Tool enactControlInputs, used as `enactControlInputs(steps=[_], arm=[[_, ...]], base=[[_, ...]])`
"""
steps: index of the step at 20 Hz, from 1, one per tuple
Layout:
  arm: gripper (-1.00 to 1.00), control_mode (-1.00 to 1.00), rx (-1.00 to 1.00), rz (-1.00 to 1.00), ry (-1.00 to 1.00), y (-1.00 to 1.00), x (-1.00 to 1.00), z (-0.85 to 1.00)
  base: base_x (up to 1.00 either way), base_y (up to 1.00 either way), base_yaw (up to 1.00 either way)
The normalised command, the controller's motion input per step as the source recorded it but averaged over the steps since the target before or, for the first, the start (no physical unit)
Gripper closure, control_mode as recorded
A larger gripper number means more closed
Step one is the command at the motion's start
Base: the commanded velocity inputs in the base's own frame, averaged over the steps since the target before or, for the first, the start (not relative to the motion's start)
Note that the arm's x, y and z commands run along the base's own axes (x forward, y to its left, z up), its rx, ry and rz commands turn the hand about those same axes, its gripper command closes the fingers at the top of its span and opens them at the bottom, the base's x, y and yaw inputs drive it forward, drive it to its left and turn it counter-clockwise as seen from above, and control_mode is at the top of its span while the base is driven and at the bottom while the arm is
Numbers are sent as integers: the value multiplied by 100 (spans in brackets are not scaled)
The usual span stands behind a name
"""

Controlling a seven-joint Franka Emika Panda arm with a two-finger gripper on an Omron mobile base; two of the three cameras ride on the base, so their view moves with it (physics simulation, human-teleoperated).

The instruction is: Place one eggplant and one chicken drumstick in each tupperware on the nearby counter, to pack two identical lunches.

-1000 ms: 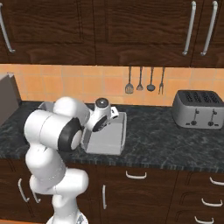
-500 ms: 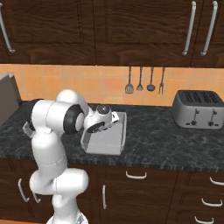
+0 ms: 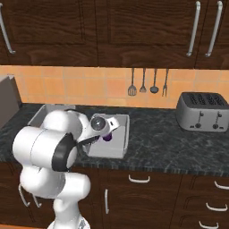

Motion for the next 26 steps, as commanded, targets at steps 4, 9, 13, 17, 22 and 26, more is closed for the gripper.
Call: enactControlInputs(steps=[4,9,13,17,22,26], arm=[[-100,-100,0,-4,-4,20,-36,100],[-100,-100,0,-10,0,6,-25,100],[-100,-100,1,-8,8,0,-29,100],[-100,-100,0,-14,6,19,-81,100],[-100,-100,14,-18,-4,77,-76,56],[-100,-100,59,-29,-13,54,-97,13]], base=[[0,0,0],[0,0,0],[0,0,0],[0,0,0],[0,0,0],[0,0,0]])
